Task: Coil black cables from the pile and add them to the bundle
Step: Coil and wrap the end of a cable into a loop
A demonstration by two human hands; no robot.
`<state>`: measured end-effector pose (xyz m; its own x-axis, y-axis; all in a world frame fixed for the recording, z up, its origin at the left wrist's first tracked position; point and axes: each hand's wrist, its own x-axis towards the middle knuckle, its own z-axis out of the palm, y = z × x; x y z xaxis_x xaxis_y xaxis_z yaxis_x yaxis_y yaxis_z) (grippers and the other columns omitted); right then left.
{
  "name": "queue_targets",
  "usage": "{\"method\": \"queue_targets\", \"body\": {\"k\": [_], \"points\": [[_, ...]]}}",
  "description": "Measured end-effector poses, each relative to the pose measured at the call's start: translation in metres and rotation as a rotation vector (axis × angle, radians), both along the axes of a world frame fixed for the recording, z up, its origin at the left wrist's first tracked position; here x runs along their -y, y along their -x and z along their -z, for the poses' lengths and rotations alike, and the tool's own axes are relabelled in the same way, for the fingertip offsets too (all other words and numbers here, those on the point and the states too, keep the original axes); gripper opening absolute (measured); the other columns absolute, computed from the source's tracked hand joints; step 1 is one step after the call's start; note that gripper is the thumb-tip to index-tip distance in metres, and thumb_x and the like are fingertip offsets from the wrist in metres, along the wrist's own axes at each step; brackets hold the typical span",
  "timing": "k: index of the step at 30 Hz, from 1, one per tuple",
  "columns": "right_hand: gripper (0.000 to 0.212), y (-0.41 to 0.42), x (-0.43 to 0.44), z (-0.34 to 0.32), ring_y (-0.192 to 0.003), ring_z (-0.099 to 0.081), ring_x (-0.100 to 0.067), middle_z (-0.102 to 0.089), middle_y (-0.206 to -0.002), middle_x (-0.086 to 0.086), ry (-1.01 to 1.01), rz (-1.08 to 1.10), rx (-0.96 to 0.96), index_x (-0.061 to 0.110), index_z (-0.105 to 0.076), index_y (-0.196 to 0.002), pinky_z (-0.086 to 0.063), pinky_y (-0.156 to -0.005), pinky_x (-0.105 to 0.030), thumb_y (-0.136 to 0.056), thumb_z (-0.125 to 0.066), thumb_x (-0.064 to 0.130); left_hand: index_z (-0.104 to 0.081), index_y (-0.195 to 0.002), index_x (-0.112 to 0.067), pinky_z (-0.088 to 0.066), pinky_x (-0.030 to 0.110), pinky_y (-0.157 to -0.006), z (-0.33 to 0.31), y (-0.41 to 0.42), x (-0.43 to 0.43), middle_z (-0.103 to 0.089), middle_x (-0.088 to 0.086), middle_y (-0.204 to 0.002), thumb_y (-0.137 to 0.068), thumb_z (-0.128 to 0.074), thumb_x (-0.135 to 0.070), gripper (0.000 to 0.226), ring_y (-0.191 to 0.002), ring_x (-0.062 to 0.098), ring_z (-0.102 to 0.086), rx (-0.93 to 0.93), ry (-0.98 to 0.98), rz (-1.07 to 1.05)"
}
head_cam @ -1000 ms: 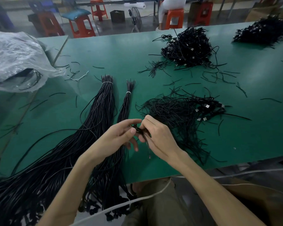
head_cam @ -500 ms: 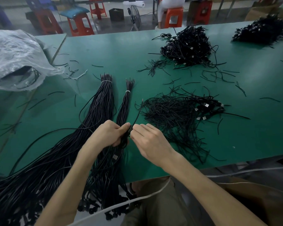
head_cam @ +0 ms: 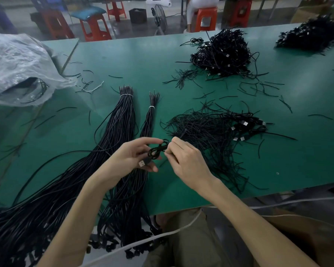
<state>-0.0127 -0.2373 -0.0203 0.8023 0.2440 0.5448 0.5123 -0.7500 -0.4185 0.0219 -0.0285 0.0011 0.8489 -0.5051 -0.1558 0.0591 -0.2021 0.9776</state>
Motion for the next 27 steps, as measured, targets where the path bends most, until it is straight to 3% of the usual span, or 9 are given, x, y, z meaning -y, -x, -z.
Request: {"method": "queue_targets", "body": {"k": [2, 5, 9, 12, 16, 20, 22, 25, 27], "points": [[0.013, -0.001, 0.001, 0.0, -0.068, -0.054, -0.026, -0.056, -0.084, -0.007, 0.009, -0.004, 0.014, 0.004, -0.059, -0.084, -0.05, -0.068, -0.035, -0.094, -0.067, 0.0, -0.066, -0.133, -0.022, -0.058, 0.029, -0.08, 0.001, 0.002, 0.004, -0.07, 0.016, -0.103, -0.095, -0.056, 0.017, 0.056, -0.086, 0.034, -0.076, 0.099, -0.047, 0.044], [0.011, 0.0, 0.001, 0.001, -0.068, -0.054, -0.026, -0.056, -0.084, -0.008, 0.043, -0.021, 0.026, 0.003, -0.06, -0.085, -0.051, -0.066, -0.038, -0.092, -0.067, -0.002, -0.072, -0.121, -0.018, -0.055, 0.023, -0.073, 0.003, 0.0, 0.013, -0.072, 0.001, -0.089, -0.092, -0.072, -0.002, 0.033, -0.075, 0.016, -0.07, 0.214, -0.117, -0.025], [0.013, 0.003, 0.0, 0.001, -0.069, -0.053, -0.024, -0.055, -0.082, -0.007, 0.057, -0.04, 0.077, 0.004, -0.059, -0.083, -0.05, -0.066, -0.037, -0.093, -0.067, 0.0, -0.073, -0.099, -0.019, -0.042, 0.014, -0.071, 0.002, -0.005, 0.021, -0.057, -0.002, -0.091, -0.095, -0.069, -0.029, 0.012, -0.076, 0.005, -0.053, 0.403, -0.398, -0.121], [0.013, 0.001, -0.003, 0.0, -0.07, -0.053, -0.022, -0.056, -0.081, -0.007, 0.083, -0.049, 0.148, 0.004, -0.06, -0.084, -0.051, -0.068, -0.035, -0.096, -0.064, 0.0, -0.066, -0.083, -0.011, -0.041, 0.024, -0.062, 0.002, -0.006, 0.03, -0.06, 0.011, -0.079, -0.102, -0.057, -0.04, 0.036, -0.065, 0.013, -0.053, 0.47, -0.51, -0.107], [0.014, -0.002, 0.002, 0.002, -0.073, -0.055, -0.023, -0.058, -0.084, -0.008, 0.207, -0.058, 0.228, 0.005, -0.061, -0.085, -0.049, -0.072, -0.033, -0.088, -0.069, -0.006, -0.052, -0.07, 0.003, -0.036, 0.031, -0.053, -0.001, -0.01, 0.035, -0.052, 0.014, -0.056, -0.102, -0.056, -0.044, 0.057, -0.048, 0.016, -0.043, 0.297, -0.556, -0.141], [0.015, 0.0, 0.006, 0.008, -0.071, -0.055, -0.023, -0.059, -0.087, -0.008, 0.299, -0.09, 0.243, 0.005, -0.062, -0.085, -0.047, -0.07, -0.032, -0.087, -0.068, -0.008, -0.055, -0.07, -0.006, -0.037, 0.027, -0.05, -0.003, -0.016, 0.038, -0.051, 0.008, -0.052, -0.102, -0.056, -0.047, 0.052, -0.044, 0.019, -0.044, -0.007, -0.55, -0.074], [0.013, 0.0, 0.011, 0.01, -0.07, -0.054, -0.022, -0.057, -0.085, -0.007, 0.253, -0.072, 0.173, 0.005, -0.061, -0.085, -0.047, -0.069, -0.032, -0.091, -0.068, -0.004, -0.059, -0.071, -0.002, -0.043, 0.026, -0.051, -0.001, -0.016, 0.041, -0.062, 0.009, -0.054, -0.102, -0.054, -0.051, 0.058, -0.047, 0.021, -0.054, -0.009, -0.552, -0.073], [0.016, -0.005, 0.029, 0.004, -0.069, -0.052, -0.014, -0.053, -0.086, 0.003, -0.025, 0.053, -0.083, 0.011, -0.056, -0.085, -0.045, -0.067, -0.022, -0.099, -0.064, 0.009, -0.07, -0.087, -0.01, -0.053, 0.027, -0.058, 0.005, -0.016, 0.037, -0.074, 0.004, -0.075, -0.105, -0.048, -0.051, 0.05, -0.06, 0.018, -0.07, 0.03, -0.516, -0.161], [0.022, -0.016, 0.051, -0.003, -0.073, -0.054, -0.007, -0.052, -0.087, 0.01, -0.229, 0.189, -0.228, 0.02, -0.053, -0.082, -0.045, -0.068, -0.016, -0.1, -0.063, 0.013, -0.065, -0.098, -0.018, -0.056, 0.033, -0.067, 0.012, -0.018, 0.029, -0.071, -0.002, -0.088, -0.104, -0.048, -0.05, 0.037, -0.07, 0.013, -0.07, 0.127, -0.666, -0.232]]}}
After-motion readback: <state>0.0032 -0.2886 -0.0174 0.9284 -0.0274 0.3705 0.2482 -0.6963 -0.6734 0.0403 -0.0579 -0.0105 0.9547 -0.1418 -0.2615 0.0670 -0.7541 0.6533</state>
